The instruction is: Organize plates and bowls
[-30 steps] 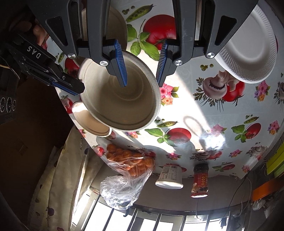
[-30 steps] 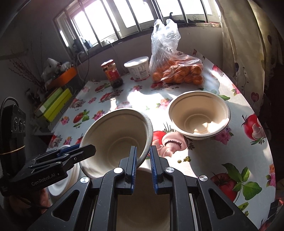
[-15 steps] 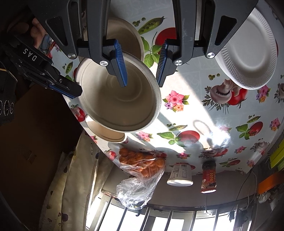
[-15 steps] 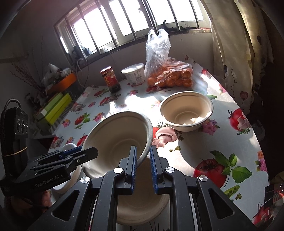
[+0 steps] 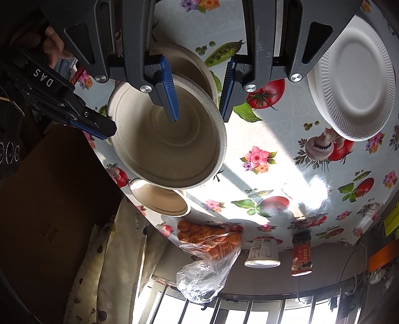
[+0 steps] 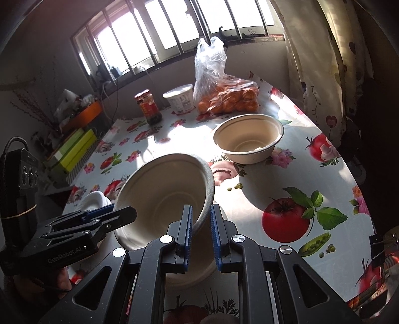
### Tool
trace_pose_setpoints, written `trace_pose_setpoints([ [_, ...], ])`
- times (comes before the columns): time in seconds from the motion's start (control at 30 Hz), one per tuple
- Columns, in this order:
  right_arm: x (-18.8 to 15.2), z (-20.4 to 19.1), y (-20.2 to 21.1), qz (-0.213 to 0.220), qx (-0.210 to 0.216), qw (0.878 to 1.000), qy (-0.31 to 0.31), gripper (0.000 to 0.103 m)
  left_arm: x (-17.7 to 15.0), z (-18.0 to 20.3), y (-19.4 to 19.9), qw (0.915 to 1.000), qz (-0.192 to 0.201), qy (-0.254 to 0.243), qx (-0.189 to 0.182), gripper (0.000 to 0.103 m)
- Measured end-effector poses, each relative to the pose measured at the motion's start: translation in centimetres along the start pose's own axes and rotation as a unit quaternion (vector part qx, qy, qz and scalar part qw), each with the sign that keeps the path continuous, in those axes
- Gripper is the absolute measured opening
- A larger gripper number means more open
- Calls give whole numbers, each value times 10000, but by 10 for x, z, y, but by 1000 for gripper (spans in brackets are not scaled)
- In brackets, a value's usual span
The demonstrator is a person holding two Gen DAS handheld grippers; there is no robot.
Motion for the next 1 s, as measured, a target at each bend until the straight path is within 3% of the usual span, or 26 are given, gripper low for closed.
trace_pose_setpoints([
  [1.0,-28,10,4,-109,-59,9999,-109,15,-26,11,-8,9993,-213,-186,231,35],
])
Point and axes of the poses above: each gripper's, at about its wrist camera, not at the fingertips, and y roughly against the way its jaws point, z to its right, x to its top, the point moved 9 cm from there along -y, roughly the way its jaws point, and after that the axes turned 5 degrees about x, right-handed, at the moved point
